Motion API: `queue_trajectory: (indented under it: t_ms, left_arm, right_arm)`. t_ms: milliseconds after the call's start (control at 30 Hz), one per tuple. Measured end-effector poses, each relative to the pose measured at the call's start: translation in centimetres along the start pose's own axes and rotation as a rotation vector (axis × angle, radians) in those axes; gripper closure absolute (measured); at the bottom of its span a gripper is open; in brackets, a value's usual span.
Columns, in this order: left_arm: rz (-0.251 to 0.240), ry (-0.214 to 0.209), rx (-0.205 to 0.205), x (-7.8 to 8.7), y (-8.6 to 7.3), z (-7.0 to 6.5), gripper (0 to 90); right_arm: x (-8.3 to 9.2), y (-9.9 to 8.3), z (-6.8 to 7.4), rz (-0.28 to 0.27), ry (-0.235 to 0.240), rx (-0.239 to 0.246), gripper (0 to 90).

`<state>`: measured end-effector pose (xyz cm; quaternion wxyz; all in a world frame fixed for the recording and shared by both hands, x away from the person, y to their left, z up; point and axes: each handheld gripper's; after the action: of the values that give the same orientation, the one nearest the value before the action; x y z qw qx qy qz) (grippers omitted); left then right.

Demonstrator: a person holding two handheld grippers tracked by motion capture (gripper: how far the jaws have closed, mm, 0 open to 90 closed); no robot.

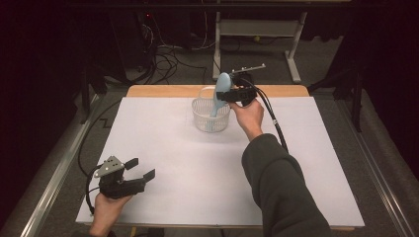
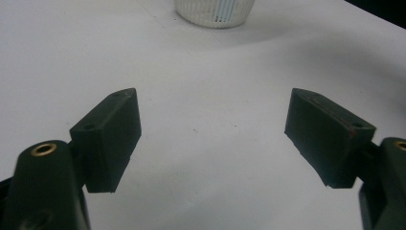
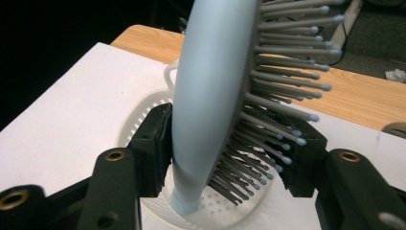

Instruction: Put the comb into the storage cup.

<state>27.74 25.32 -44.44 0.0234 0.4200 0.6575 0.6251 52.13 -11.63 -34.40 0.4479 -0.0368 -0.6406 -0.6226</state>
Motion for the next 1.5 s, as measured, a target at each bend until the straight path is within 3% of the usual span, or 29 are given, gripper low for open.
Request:
queue_trajectory:
  t_ms: [400, 1000, 1500]
  left_arm:
    - [0.002, 0.005, 0.001, -0.1, 0.0, 0.1, 19.3]
    - [0.001, 0.005, 0.000, -0.1, 0.0, 0.1, 19.3]
    - [-0.001, 0.009, 0.004, -0.1, 0.0, 0.1, 19.4]
  right_arm:
    - [0.0, -1.0, -1.6, 0.021, 0.003, -0.041, 39.7]
    - [0.0, -1.6, -2.5, 0.047, 0.000, -0.059, 35.5]
    - [1.6, -1.8, -2.9, 0.018, -0.007, -0.053, 33.5]
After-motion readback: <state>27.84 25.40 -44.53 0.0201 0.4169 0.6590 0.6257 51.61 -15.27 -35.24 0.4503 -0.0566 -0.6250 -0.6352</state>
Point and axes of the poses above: each handheld gripper's, and its own axes: x roughly backward along the jaws, y roughly out of its top, z roughly to its left, and after that the axes turned 1 degree about x, right-handed
